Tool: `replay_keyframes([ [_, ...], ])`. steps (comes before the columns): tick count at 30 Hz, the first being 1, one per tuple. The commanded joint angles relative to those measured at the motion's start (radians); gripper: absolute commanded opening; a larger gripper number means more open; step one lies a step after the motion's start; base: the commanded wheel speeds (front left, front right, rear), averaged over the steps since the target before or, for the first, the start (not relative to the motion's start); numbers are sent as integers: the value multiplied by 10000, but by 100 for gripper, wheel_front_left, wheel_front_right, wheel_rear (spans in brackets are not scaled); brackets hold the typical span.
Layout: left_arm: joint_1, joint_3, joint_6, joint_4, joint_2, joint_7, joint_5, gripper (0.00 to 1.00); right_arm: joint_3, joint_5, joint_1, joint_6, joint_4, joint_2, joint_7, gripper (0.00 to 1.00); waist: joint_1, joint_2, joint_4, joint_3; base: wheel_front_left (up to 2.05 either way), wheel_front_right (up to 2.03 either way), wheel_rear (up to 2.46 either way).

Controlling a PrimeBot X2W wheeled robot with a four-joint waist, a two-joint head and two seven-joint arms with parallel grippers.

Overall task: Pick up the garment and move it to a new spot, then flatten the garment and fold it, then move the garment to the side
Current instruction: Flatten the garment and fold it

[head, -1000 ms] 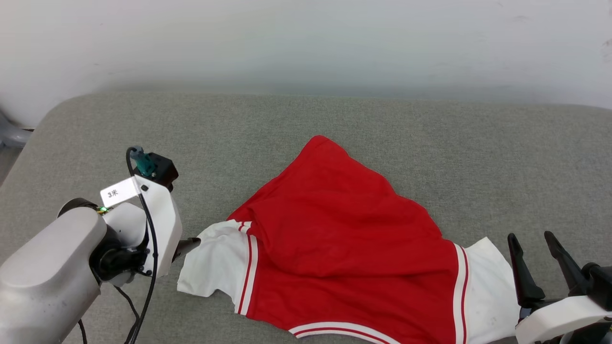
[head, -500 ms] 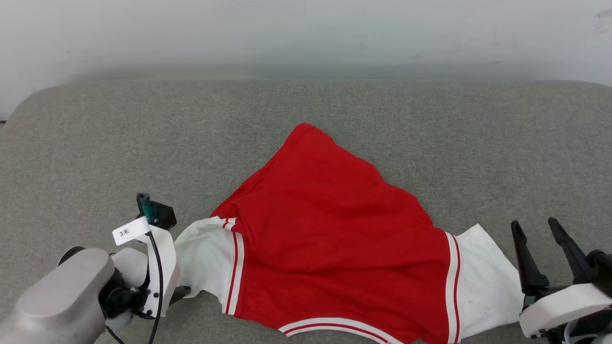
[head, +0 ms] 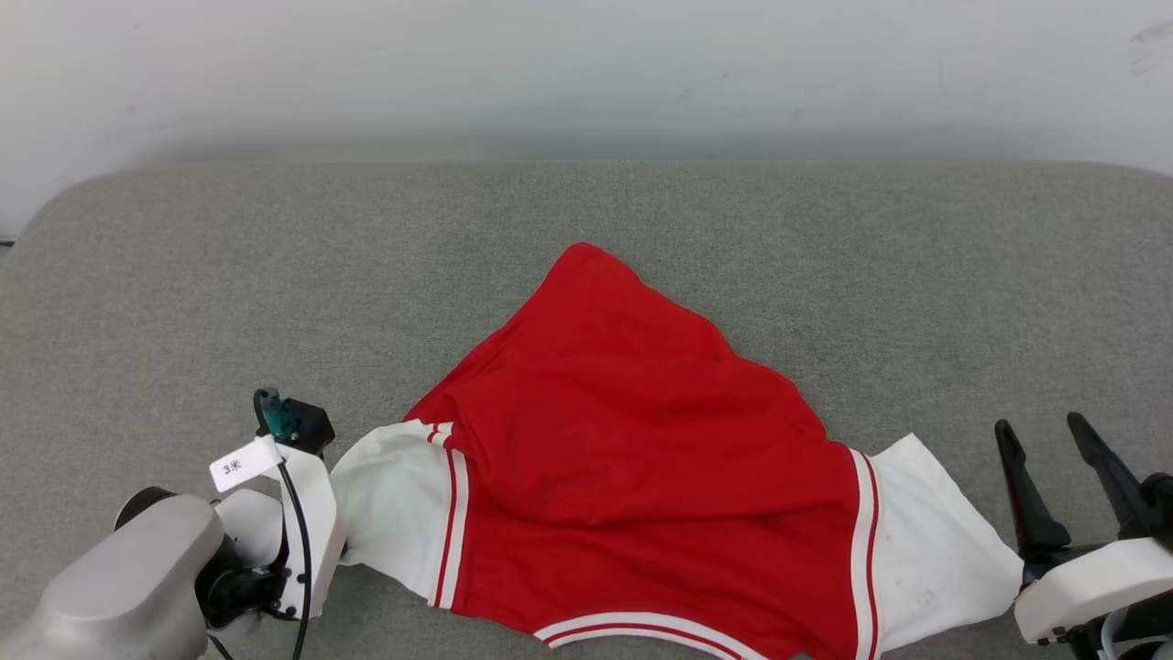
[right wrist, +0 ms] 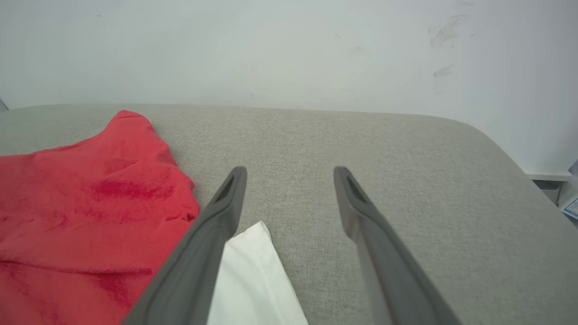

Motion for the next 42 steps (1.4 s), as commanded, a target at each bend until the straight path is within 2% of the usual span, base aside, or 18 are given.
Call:
replay_keyframes([
  [1,185,-54,-48,-56,-54,-153,20,0,-44,-49,-118,-14,-60,-141,51,100,0,0,26,-82,0,0,0],
  [7,39,414,-21,-873,528,-1298,56,0,28,65,-260,-14,-378,-988,793,100,0,0,130,-421,0,0,0],
  [12,360,797,387,-1863,1105,-2053,119,0,467,617,-331,-13,-748,-1977,2042,100,0,0,165,-607,0,0,0],
  [20,1016,1019,1315,-3658,1799,-2549,207,0,1773,2116,-458,-14,-1442,-3903,5490,100,0,0,280,-591,0,0,0],
  [25,1141,1058,1694,-4422,1957,-2616,310,0,2405,3227,-560,-14,-1739,-4719,7367,100,0,0,417,-365,0,0,0],
  [30,1045,1057,1867,-4780,1953,-2709,468,0,2938,3569,-703,-14,-1382,-5048,8254,100,0,0,575,-76,0,0,0],
  [33,961,1038,1901,-4853,1895,-2767,556,0,3232,3670,-803,-14,-992,-4905,8378,100,0,0,671,95,0,0,0],
  [42,742,1024,1820,-4838,1668,-2897,680,0,4319,3531,-1382,-13,879,-4480,7743,100,0,0,893,693,0,0,0],
])
